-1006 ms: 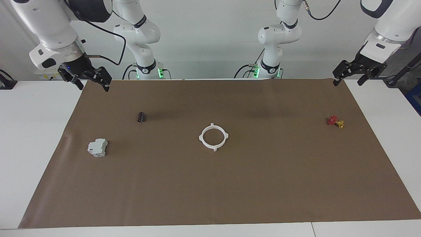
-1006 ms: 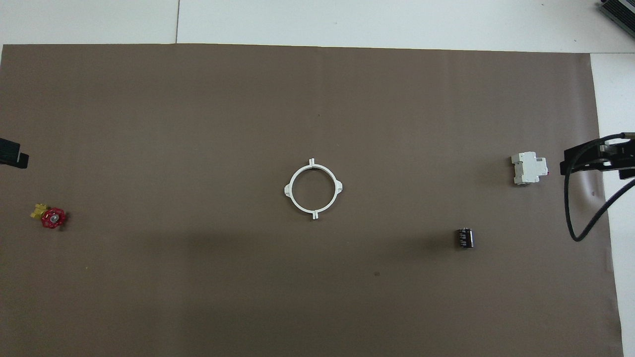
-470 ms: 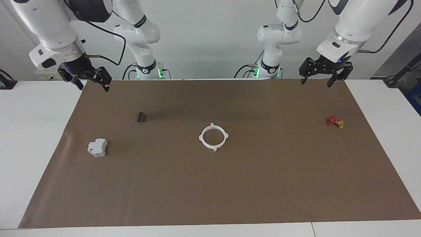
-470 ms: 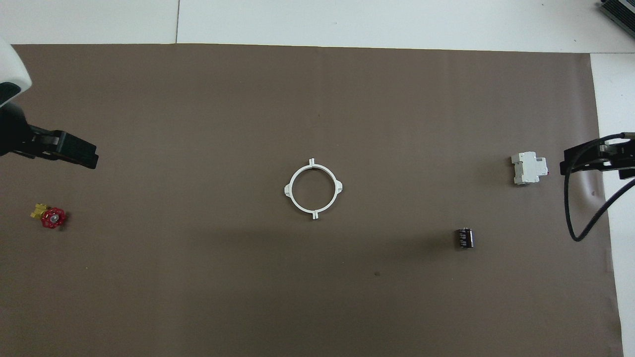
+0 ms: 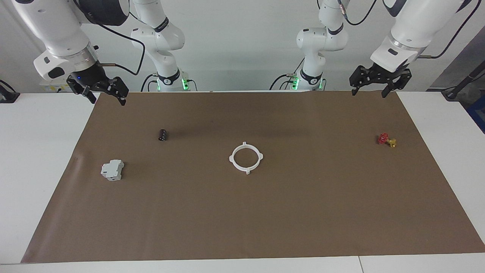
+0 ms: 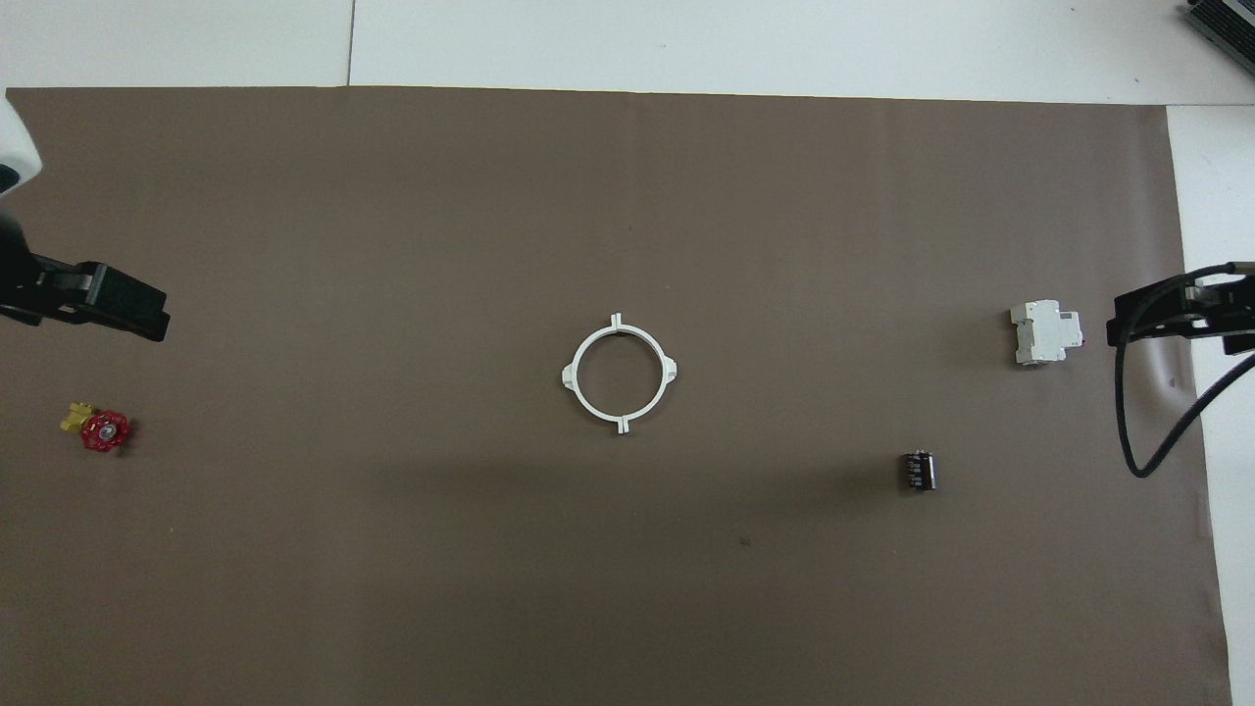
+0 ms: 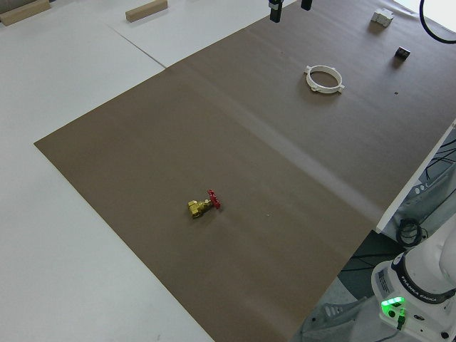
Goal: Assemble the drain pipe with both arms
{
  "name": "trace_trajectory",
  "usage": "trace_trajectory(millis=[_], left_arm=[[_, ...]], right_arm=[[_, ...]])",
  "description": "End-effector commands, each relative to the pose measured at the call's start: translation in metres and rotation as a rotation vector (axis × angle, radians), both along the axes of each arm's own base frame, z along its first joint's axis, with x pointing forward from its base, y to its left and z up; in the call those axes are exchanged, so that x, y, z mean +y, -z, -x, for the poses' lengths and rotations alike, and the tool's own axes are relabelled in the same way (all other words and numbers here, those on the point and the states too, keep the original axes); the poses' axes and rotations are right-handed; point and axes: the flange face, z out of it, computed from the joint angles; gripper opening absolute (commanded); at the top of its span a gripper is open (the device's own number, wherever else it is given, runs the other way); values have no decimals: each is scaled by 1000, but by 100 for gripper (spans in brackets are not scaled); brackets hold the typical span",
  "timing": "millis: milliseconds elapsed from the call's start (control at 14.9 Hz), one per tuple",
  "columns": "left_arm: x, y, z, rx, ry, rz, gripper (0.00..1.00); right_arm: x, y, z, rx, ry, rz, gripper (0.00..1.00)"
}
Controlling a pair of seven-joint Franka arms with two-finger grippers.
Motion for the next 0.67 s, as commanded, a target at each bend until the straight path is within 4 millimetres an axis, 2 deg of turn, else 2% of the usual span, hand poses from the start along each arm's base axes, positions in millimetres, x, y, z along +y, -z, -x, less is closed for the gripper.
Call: trace_trajectory(millis=[0,67,134,201,268,470,604], left_arm=[[34,-9,2,-4,-28,-13,100],[49,-18,6,-44,-40,-2,100],[51,0,5,-63,-36,6,100],[52,10,11,-83,-34,14,100],[53,10,12,-87,-34,17,100],[54,25,-2,-70,-52,50,100],[54,26,-2,-62,-58,50,100]], right_arm=[[0,1,3,-9,-24,-18,100],[0,0,3,-11,-24,-18,100],[0,1,3,-9,-24,-18,100],[0,0,3,-12,-24,-17,100],[0,0,3,-12,-24,-17,100],[0,0,3,-11,-24,-18,100],[0,0,3,-12,-24,-17,100]])
